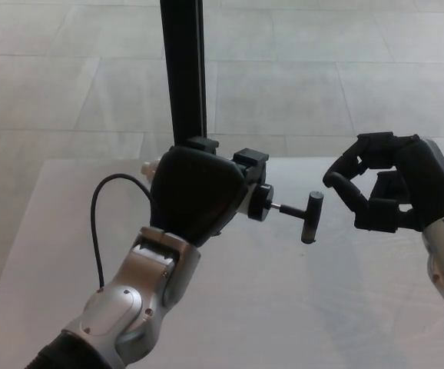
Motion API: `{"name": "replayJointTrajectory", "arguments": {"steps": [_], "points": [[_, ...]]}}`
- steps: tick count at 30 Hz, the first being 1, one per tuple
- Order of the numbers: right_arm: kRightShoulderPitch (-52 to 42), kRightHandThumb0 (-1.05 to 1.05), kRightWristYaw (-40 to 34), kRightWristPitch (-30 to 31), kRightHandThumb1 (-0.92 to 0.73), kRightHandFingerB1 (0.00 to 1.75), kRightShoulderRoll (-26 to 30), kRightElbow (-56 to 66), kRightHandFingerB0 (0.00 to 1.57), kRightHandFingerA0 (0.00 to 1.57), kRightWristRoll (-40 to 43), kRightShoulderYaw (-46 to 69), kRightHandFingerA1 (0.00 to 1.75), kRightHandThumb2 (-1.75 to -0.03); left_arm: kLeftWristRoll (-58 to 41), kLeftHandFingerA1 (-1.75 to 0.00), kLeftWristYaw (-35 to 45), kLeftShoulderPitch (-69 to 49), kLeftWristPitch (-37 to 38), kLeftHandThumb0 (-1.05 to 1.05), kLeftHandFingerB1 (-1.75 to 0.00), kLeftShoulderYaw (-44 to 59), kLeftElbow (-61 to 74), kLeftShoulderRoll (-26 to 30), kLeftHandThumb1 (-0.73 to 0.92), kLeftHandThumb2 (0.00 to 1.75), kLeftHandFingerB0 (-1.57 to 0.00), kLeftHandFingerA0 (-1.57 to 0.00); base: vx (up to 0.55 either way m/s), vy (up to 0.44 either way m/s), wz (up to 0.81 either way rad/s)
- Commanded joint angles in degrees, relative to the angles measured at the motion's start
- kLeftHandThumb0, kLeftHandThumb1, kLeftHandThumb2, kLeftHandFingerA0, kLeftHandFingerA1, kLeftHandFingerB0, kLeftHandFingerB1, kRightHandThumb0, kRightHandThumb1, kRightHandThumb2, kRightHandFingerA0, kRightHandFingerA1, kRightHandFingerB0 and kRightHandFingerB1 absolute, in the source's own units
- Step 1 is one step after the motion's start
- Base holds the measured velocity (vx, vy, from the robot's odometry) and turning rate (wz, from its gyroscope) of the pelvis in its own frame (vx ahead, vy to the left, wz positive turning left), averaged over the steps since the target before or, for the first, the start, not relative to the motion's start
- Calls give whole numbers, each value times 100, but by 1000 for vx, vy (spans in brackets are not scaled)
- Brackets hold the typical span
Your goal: The robot uses its left hand to lift the air pump kept on the middle of the desk and use the right hand to pull out the handle
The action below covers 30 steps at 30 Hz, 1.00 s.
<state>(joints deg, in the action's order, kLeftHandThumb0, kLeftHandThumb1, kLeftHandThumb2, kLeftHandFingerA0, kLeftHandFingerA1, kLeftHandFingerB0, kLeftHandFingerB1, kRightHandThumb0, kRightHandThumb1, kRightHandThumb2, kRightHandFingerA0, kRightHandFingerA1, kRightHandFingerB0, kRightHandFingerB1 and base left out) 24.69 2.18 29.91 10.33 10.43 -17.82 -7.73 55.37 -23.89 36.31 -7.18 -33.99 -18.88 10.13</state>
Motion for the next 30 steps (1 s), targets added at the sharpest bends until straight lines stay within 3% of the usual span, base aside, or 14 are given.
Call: {"name": "replayJointTrajectory", "arguments": {"steps": [1,7,9,10,11,14,15,16,17,18,19,24,25,30], "points": [[-160,-15,119,18,-54,114,111,145,94,100,-16,38,156,-94,69,-160,28,-18,89,-22,-134,75,63,82,63,88,-77,-82,0,0,0],[-306,-16,19,-50,-56,102,7,160,96,103,-4,57,154,-90,59,-157,-157,10,165,-21,-129,114,-31,35,59,89,-79,-82,0,0,0],[-338,-15,-48,-166,-57,94,-74,108,98,107,49,88,153,-90,81,-167,-107,11,88,-21,-143,127,-21,10,60,91,-74,-81,0,0,0],[-343,-18,-42,-139,-61,88,-94,121,96,106,48,93,153,-82,85,-167,-99,14,94,-19,-143,133,-17,11,58,91,-74,-81,0,0,0],[-334,-22,-22,-25,-61,63,-165,137,79,107,84,107,161,-67,92,-175,-104,30,82,-25,-140,141,-32,-2,67,76,-67,-80,0,0,0],[-314,-22,12,78,-61,63,-255,130,79,107,112,135,161,-67,107,-175,-125,47,60,-25,-140,158,-67,-37,67,76,-67,-80,0,0,0],[-287,-31,104,133,-58,58,-253,126,70,103,134,103,165,-63,60,-155,-72,17,34,-25,-127,176,-44,-82,65,77,-78,-82,0,0,0],[-265,-33,131,164,-60,54,-234,144,66,104,104,77,163,-57,70,-155,-29,14,24,-24,-127,168,-30,-84,63,78,-77,-82,0,0,0],[-234,-35,134,204,-61,53,-240,158,63,104,88,72,164,-58,98,-149,-12,1,-13,-25,-122,159,-20,-101,63,78,-82,-84,0,0,0],[-172,-42,132,318,-47,67,-260,203,54,132,69,71,140,-92,43,-142,-23,-26,-8,-24,-118,173,-59,-153,61,81,-86,-86,0,0,0],[-129,-45,131,388,-63,57,-283,244,57,102,74,83,168,-65,84,-151,-46,-37,-65,-25,-125,155,-104,-183,63,81,-81,-84,0,0,0],[-26,-49,39,483,-66,65,-463,267,62,101,127,137,173,-60,171,-158,-55,-103,-129,-21,-137,126,-87,-178,61,81,-78,-83,0,0,0],[-28,-52,4,431,-64,66,-492,258,61,100,107,129,175,-65,130,-141,-146,-91,-98,-24,-123,147,-160,-225,60,88,-88,-92,0,0,0],[-44,-54,-44,453,-66,65,-550,326,61,97,-30,72,175,-66,147,-157,-20,-83,-118,-23,-131,139,-241,-231,65,86,-80,-86,0,0,0]]}}
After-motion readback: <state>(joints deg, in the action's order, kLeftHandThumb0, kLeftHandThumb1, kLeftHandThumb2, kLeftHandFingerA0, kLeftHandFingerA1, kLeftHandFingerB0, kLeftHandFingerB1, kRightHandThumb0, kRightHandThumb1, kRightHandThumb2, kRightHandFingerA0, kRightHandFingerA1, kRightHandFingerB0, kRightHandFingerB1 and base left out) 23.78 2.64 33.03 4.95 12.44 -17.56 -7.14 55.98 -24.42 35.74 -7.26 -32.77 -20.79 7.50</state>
